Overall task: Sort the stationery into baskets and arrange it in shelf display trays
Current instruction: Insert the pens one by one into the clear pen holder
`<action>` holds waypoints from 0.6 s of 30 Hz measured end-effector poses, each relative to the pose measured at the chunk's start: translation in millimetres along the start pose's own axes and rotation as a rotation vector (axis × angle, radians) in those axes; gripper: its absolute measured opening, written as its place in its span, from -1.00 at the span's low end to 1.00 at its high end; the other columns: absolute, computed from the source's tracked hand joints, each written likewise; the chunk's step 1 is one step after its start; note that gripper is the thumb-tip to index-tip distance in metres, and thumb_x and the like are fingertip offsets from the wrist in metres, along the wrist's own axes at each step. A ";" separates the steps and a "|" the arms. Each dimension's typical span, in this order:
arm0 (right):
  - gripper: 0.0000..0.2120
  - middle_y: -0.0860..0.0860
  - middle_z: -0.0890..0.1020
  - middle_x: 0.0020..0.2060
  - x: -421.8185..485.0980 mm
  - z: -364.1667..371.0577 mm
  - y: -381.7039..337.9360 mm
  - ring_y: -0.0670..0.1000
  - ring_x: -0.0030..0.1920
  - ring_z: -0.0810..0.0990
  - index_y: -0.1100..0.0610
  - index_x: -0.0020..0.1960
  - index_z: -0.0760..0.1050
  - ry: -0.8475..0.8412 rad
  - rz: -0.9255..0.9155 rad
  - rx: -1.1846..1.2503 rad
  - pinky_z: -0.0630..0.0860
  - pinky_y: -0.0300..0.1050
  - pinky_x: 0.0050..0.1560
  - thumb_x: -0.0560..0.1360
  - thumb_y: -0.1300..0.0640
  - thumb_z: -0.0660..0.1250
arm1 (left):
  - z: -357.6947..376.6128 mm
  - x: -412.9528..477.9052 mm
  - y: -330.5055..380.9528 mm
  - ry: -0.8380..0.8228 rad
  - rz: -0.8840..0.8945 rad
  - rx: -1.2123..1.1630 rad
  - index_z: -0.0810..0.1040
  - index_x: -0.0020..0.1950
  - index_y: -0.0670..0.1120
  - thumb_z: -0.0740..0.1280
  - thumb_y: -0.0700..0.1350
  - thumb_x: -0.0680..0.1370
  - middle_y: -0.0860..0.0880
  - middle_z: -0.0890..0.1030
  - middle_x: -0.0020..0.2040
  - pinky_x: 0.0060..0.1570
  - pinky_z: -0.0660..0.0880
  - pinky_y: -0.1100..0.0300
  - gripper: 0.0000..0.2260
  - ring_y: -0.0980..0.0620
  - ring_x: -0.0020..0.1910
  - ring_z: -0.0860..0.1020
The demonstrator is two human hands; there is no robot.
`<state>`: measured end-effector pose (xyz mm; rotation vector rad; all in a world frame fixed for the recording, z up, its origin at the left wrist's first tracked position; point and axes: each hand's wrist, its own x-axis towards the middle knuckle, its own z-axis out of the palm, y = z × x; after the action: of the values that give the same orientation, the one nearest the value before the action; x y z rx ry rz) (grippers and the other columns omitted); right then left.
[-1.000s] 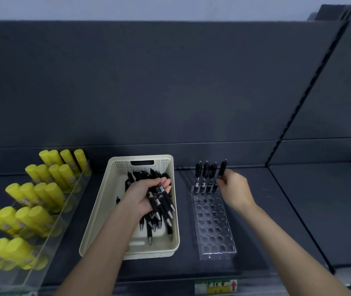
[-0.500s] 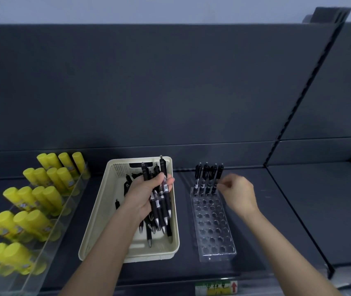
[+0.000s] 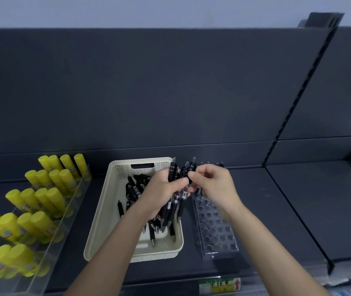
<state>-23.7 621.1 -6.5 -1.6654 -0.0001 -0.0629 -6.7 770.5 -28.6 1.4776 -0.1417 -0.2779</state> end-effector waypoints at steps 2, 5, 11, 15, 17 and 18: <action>-0.83 0.11 0.55 -0.43 0.7 0.6 -0.4 -0.10 -0.48 0.53 0.32 -0.24 0.48 0.037 0.007 0.039 0.43 -0.33 -0.44 0.48 0.27 0.39 | -0.9 0.1 -2.6 0.049 0.021 0.048 0.57 0.09 -0.18 0.33 -0.24 0.56 -0.19 0.68 -0.04 -0.02 0.60 -0.01 -0.87 -0.14 -0.04 0.66; -0.84 0.08 0.51 -0.37 4.8 -2.9 -1.2 -0.04 -0.37 0.53 0.22 -0.23 0.44 0.186 -0.013 0.067 0.56 -0.19 -0.32 0.49 0.24 0.37 | -3.0 1.0 -7.2 0.247 -0.004 -0.059 0.55 0.08 -0.13 0.31 -0.16 0.59 -0.14 0.69 -0.04 -0.18 0.60 0.19 -0.90 -0.03 -0.11 0.69; -0.90 -0.08 0.61 -0.31 8.8 -18.8 8.8 -0.07 -0.24 0.61 0.11 -0.17 0.49 0.345 -0.173 -0.330 0.51 -0.23 -0.17 0.48 0.12 0.38 | -16.3 4.7 -16.9 0.463 -0.186 -0.278 0.53 0.09 -0.19 0.33 -0.19 0.58 -0.13 0.66 -0.07 -0.26 0.58 0.24 -0.88 0.02 -0.17 0.68; -0.90 -0.17 0.56 -0.33 8.3 -19.8 22.3 -0.21 -0.27 0.54 0.08 -0.16 0.48 0.342 -0.193 -0.471 0.41 -0.48 -0.26 0.48 0.13 0.39 | -17.9 4.0 -20.7 0.427 -0.181 -0.278 0.53 0.11 -0.23 0.22 -0.41 0.55 -0.15 0.66 0.00 -0.20 0.58 0.26 -0.80 0.01 -0.06 0.67; -0.90 -0.18 0.55 -0.34 8.1 -19.0 28.2 -0.21 -0.28 0.53 0.08 -0.16 0.47 0.320 -0.202 -0.507 0.39 -0.52 -0.26 0.49 0.14 0.39 | -18.9 1.7 -21.9 0.386 -0.150 -0.262 0.55 0.08 -0.22 0.20 -0.43 0.55 -0.15 0.68 0.00 -0.17 0.59 0.26 -0.78 0.00 -0.03 0.68; -0.90 -0.19 0.54 -0.34 8.4 -18.4 30.9 -0.20 -0.28 0.53 0.09 -0.15 0.47 0.305 -0.203 -0.527 0.38 -0.53 -0.27 0.49 0.14 0.39 | -19.5 0.3 -22.9 0.366 -0.134 -0.251 0.56 0.08 -0.21 0.21 -0.43 0.55 -0.13 0.69 0.01 -0.15 0.59 0.26 -0.78 0.00 -0.01 0.67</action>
<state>-14.8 599.5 -35.1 -2.1622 0.0845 -0.5073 -3.5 787.5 -53.2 1.2659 0.2782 -0.1234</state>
